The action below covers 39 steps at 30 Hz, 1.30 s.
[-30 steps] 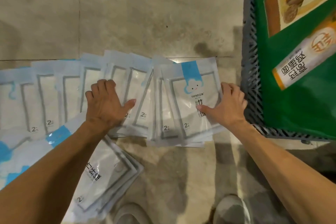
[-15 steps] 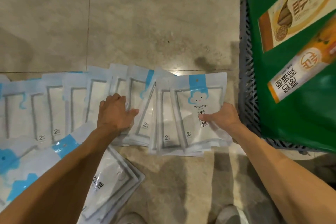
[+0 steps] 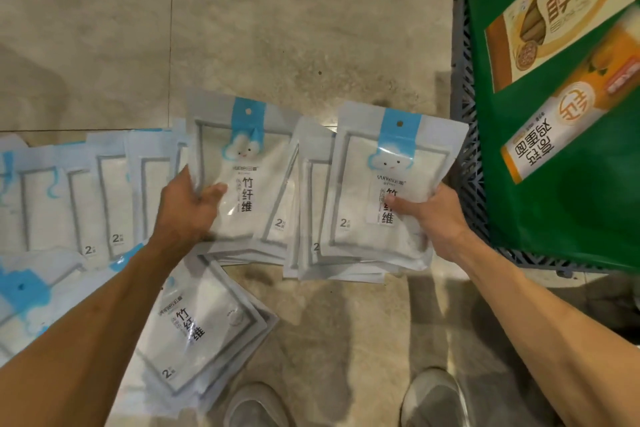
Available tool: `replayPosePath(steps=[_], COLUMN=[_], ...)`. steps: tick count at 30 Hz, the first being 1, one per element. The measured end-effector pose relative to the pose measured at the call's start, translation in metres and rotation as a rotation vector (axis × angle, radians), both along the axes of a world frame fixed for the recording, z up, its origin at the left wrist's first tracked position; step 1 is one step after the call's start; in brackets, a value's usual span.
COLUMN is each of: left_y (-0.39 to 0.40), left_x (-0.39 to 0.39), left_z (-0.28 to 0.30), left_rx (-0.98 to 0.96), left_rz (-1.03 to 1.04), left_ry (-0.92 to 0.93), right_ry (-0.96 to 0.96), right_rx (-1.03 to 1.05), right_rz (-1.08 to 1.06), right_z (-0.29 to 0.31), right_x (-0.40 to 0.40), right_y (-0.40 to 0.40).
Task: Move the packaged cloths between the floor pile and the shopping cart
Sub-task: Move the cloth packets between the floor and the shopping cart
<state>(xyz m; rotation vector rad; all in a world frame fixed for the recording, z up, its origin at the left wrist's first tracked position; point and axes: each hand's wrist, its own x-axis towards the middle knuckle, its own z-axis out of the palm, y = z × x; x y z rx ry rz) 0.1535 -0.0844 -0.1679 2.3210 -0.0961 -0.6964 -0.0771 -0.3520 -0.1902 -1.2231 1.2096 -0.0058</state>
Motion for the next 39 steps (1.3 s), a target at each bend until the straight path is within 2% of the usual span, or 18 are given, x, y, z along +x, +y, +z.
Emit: replayPosePath(steps=[5,12,18,24,29,34,39], left_y=[0.034,0.049,0.068,0.081,0.098,0.127,0.167], left_x=[0.014,0.015,0.019,0.029,0.037,0.036,0.034], left_z=[0.036,0.122,0.218,0.355,0.495,0.637,0.769], left_rx=[-0.046,-0.187,-0.352,-0.493,-0.591,-0.649,-0.728], left_rz=[0.1,0.238,0.322,0.361,0.397,0.317,0.29], left_ry=[0.061,0.122,0.182,0.197,0.178,0.147,0.046], right_ry=[-0.076,-0.12,-0.166,-0.239,-0.304,-0.36,-0.422], right_rx=[0.108,0.133,0.101,0.091,0.097,0.091,0.065], right_rz=[-0.125,0.021,0.037,0.096,0.148,0.203,0.262], right_z=[0.038,0.128,0.23,0.378,0.53,0.681,0.807], right_x=[0.003,0.025,0.047,0.068,0.086,0.104,0.117], right_y=[0.0,0.019,0.022,0.024,0.034,0.055,0.09])
